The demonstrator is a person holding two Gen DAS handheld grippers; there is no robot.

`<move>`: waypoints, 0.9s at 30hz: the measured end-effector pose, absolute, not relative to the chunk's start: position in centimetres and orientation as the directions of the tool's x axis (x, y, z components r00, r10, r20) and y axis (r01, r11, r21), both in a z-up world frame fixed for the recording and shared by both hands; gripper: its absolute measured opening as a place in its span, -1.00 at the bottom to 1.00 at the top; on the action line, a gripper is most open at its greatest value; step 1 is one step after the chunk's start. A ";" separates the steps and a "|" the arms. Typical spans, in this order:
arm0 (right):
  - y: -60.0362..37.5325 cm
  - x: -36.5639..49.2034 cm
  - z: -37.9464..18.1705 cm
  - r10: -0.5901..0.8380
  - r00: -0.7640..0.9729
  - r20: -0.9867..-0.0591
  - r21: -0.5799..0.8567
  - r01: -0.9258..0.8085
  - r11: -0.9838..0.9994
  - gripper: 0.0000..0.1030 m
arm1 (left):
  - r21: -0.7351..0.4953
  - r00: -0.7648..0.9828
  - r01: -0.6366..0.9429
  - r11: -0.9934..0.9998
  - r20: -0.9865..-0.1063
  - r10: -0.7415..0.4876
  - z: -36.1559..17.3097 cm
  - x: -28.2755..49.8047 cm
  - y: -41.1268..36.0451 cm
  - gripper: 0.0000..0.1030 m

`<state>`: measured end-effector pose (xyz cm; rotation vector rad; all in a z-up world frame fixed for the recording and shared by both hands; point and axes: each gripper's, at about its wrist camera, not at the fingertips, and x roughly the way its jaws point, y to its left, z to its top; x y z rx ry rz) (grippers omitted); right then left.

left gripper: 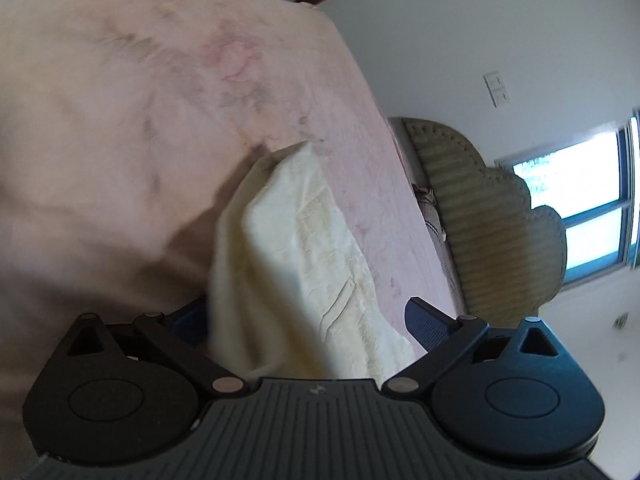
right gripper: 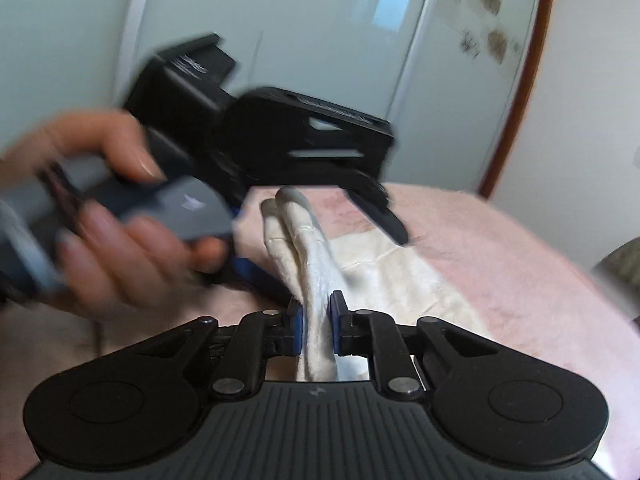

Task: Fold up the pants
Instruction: 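Grasp the pants edge with the left tool while the right tool grasps beside it, then lift the held edge and fold it over the pants, then open both tools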

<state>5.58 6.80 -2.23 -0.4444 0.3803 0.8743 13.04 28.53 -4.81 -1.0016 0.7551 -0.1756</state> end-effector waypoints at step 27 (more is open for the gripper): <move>1.1 10.1 -0.1 0.639 0.620 -0.456 0.083 -0.685 0.724 -0.65 | -0.661 0.840 -0.036 0.750 -0.427 -0.336 3.0 8.1 21.8 -0.75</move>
